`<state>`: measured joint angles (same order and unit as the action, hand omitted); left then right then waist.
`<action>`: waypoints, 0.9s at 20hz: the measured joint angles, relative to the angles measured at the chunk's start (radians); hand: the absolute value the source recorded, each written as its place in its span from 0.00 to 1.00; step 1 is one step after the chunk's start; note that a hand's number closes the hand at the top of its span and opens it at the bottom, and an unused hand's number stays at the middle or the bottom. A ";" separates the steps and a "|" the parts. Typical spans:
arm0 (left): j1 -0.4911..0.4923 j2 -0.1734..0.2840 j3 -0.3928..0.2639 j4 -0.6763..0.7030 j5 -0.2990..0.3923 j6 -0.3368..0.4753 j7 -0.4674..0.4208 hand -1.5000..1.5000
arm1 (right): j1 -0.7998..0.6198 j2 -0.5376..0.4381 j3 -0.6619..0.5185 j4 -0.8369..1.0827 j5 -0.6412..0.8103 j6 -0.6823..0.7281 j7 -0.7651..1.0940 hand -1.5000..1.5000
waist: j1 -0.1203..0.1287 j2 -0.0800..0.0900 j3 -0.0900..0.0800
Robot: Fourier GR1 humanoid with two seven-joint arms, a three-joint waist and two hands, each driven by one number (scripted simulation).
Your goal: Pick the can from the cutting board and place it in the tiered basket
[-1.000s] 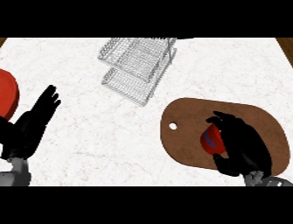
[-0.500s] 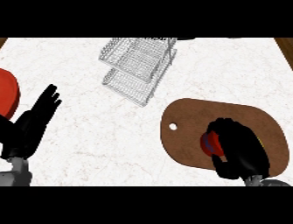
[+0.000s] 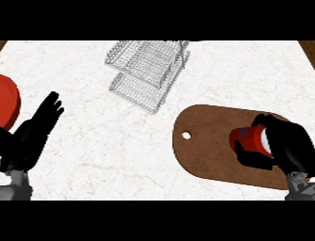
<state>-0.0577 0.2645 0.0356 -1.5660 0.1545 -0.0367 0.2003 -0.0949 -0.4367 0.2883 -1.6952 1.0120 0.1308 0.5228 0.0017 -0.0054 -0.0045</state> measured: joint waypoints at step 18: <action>0.002 -0.034 -0.007 -0.008 -0.032 0.008 0.011 0.50 | -0.233 0.129 -0.175 -0.284 -0.193 -0.094 0.039 1.00 | 0.002 0.003 0.004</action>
<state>-0.0560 0.2301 0.0285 -1.5741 0.1225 -0.0289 0.2113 -0.3280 -0.3080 0.1135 -1.9789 0.8188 0.0365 0.5622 0.0033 -0.0019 -0.0004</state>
